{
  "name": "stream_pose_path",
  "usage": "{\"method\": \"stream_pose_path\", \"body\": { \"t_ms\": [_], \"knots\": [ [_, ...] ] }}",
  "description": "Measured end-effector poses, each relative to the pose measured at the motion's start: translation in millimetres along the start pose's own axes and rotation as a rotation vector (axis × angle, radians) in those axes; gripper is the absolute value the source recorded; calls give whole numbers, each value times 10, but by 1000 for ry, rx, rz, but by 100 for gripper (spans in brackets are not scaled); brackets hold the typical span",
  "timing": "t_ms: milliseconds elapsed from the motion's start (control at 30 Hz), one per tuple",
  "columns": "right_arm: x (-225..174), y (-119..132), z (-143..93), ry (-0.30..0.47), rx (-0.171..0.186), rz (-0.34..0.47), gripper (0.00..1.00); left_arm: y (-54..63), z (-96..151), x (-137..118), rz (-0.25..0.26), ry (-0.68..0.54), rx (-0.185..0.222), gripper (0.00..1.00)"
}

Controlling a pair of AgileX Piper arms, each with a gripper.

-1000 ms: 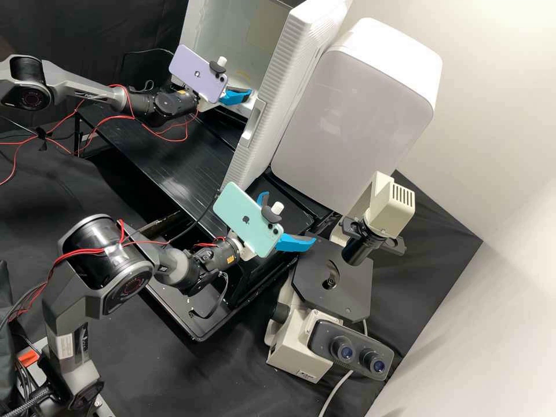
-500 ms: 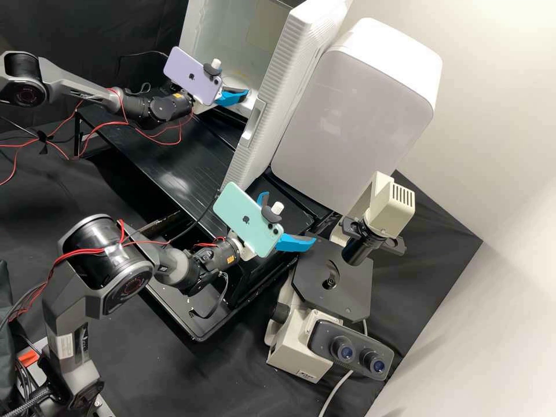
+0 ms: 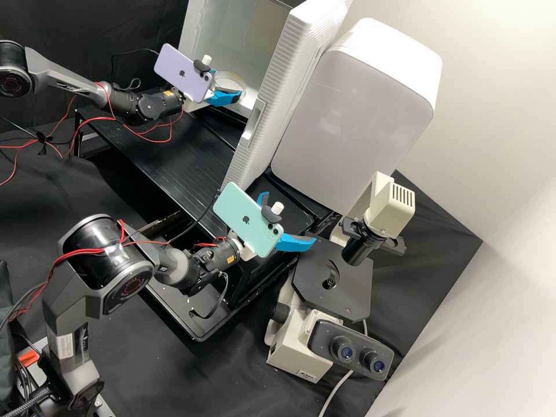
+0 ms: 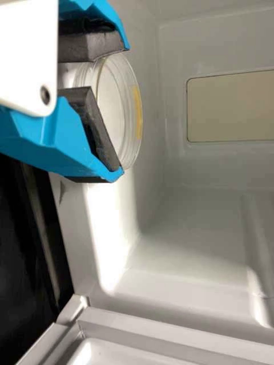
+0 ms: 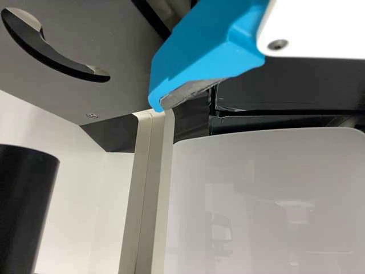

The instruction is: Take the petri dish out of the incubator

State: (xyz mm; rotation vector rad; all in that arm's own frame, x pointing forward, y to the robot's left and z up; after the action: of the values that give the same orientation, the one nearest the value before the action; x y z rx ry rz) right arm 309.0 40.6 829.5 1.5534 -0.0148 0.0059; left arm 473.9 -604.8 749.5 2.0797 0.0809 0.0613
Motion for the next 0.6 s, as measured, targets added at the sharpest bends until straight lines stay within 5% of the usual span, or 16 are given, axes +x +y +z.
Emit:
{"method": "stream_pose_path", "body": {
  "t_ms": [167, 433, 600],
  "knots": [
    [0, 0, 0, 0, 0, 0, 100, 133, 49, -60, -12, -40, -15, 0],
    [0, 0, 0, 0, 0, 0, 100, 414, 129, -76, 41, -59, -60, 0],
    [0, 0, 0, 0, 0, 0, 100, 465, 140, -71, 48, -54, -70, 0]
  ]
}}
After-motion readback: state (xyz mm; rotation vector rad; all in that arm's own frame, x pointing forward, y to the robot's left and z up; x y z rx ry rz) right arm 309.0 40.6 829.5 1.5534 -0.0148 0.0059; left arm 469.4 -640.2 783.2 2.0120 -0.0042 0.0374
